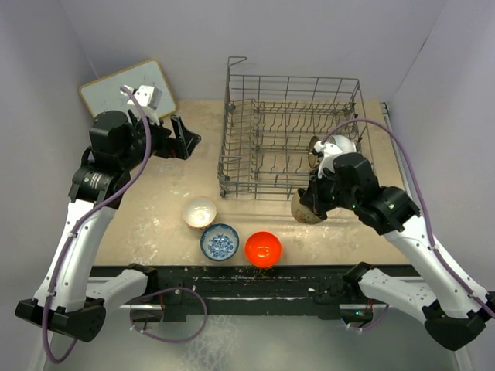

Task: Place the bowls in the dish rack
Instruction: Place the bowl at the center of the board.

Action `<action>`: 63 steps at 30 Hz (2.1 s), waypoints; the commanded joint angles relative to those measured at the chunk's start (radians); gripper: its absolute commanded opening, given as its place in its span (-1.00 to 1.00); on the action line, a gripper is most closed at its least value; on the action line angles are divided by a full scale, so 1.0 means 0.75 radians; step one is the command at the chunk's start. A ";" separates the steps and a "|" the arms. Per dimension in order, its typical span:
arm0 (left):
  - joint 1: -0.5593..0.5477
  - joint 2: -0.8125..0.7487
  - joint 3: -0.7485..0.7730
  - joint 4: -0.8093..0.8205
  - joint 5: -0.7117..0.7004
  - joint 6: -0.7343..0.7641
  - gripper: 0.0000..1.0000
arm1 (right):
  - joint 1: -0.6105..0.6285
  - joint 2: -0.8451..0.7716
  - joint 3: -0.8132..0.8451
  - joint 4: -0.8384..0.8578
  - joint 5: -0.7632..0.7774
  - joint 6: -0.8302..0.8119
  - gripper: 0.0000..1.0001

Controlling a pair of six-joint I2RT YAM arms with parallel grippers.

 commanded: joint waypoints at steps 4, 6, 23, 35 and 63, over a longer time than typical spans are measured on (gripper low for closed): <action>0.009 -0.039 -0.017 0.011 -0.013 -0.020 0.98 | 0.006 -0.086 -0.178 0.201 0.071 0.056 -1.00; 0.009 -0.044 -0.025 0.015 -0.015 -0.019 0.98 | 0.008 -0.091 -0.221 0.203 0.134 0.078 -1.00; 0.009 -0.076 -0.078 0.018 -0.016 -0.010 0.98 | 0.103 0.080 -0.466 0.383 0.582 0.338 -1.00; 0.009 -0.104 -0.098 -0.007 -0.047 0.015 0.98 | 0.377 0.454 -0.410 0.388 0.972 0.548 -1.00; 0.009 -0.111 -0.089 0.021 0.021 0.019 0.98 | 0.242 0.219 -0.444 0.081 0.615 0.959 0.18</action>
